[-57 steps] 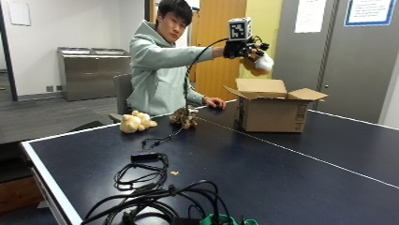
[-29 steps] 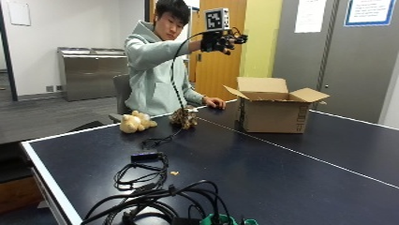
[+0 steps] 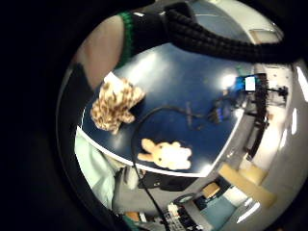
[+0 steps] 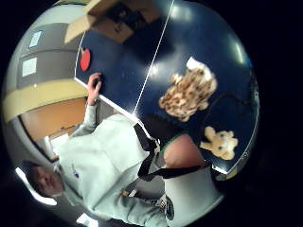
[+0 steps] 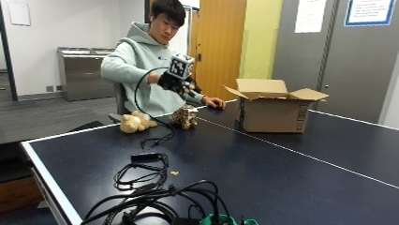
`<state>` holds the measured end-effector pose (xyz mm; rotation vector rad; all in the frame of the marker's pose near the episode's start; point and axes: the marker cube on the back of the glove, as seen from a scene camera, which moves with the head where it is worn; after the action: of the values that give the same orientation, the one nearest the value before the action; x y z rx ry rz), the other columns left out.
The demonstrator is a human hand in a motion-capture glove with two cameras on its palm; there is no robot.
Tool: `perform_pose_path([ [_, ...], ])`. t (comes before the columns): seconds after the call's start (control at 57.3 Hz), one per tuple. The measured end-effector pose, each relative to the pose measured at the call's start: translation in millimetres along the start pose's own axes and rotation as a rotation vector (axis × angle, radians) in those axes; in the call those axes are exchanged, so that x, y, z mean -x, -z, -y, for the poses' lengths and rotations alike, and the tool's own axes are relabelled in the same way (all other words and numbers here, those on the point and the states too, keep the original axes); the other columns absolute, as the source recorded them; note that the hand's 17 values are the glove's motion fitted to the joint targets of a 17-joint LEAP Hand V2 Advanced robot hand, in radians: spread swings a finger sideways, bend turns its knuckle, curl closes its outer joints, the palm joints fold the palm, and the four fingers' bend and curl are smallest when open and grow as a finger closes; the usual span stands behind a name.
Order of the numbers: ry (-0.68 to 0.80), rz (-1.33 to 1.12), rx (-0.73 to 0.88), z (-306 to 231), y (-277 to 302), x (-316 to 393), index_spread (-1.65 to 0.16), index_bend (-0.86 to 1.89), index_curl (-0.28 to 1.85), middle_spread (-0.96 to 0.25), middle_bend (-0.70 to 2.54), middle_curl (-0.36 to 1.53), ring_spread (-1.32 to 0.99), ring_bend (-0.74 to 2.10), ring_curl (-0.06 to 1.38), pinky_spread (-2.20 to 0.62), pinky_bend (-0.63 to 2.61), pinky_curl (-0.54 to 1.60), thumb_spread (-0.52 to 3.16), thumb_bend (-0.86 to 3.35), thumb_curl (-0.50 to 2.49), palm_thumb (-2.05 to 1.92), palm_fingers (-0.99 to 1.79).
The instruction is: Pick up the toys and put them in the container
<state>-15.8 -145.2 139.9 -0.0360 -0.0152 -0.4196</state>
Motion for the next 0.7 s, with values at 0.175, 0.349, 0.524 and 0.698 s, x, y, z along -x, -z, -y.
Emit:
perform_pose_path([
  [0.175,-0.114,0.140,0.088,9,-91,29,-0.33,0.15,0.34,0.03,0.08,0.16,0.06,0.14,0.19,0.09,1.00,0.33,1.20,-0.01,0.33,0.07,-0.27],
  [0.349,-0.104,-0.040,0.075,6,-134,63,-0.33,0.17,0.34,0.03,0.03,0.12,0.06,0.24,0.19,0.07,1.09,0.35,1.22,0.03,0.35,0.19,-0.13],
  [0.524,-0.051,-0.089,0.061,19,-124,57,-0.30,0.16,0.35,-0.04,0.12,0.09,-0.17,0.80,0.33,-0.22,1.16,0.34,1.30,0.12,0.41,0.41,0.50],
  [0.698,0.029,-0.182,0.268,6,-129,108,-0.29,0.17,0.38,-0.15,0.32,0.16,-0.35,0.97,0.44,-0.37,1.19,0.39,1.03,0.16,0.55,0.64,0.76],
])
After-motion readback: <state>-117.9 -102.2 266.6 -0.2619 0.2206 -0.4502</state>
